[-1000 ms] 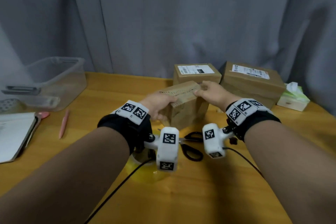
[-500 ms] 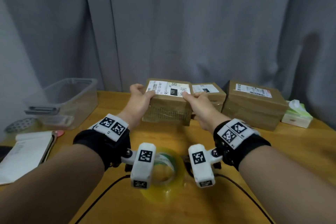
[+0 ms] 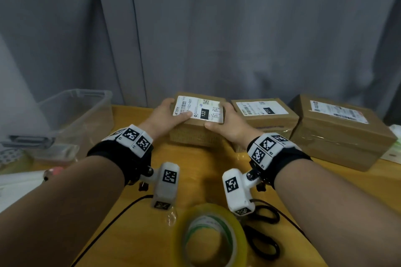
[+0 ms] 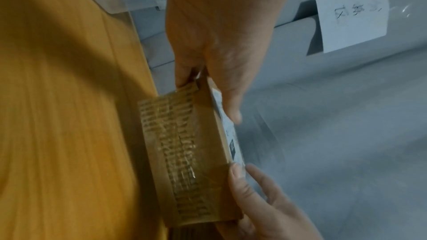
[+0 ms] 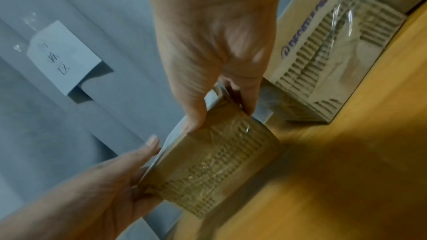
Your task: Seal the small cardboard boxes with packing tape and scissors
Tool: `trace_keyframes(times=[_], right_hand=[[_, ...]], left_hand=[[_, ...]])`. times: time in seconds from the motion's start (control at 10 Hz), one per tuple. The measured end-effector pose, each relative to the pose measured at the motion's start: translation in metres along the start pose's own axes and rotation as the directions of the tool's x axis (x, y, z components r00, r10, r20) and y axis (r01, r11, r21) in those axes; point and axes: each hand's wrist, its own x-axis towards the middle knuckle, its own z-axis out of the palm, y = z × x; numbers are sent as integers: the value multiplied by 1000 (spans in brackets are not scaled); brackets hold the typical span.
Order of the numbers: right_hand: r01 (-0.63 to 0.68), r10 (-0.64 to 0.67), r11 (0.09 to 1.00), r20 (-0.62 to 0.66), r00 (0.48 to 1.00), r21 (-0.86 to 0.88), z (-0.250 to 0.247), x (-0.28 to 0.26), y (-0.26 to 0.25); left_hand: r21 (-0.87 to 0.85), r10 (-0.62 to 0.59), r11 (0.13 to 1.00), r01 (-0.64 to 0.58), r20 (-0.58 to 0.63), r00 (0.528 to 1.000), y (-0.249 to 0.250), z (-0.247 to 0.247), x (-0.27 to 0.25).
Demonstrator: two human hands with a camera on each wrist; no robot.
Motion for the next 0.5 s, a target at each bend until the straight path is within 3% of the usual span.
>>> trace_keyframes(times=[0.1, 0.4, 0.5], right_hand=[[-14, 5, 983, -47, 999, -181, 10, 19, 12], [-59, 62, 972, 5, 998, -226, 26, 42, 26], [-35, 30, 979, -28, 999, -202, 23, 39, 26]], left_hand=[[93, -27, 996, 13, 155, 988, -17, 15, 19], [176, -4, 984, -10, 79, 997, -38, 33, 49], [282, -33, 959, 18, 49, 998, -32, 31, 46]])
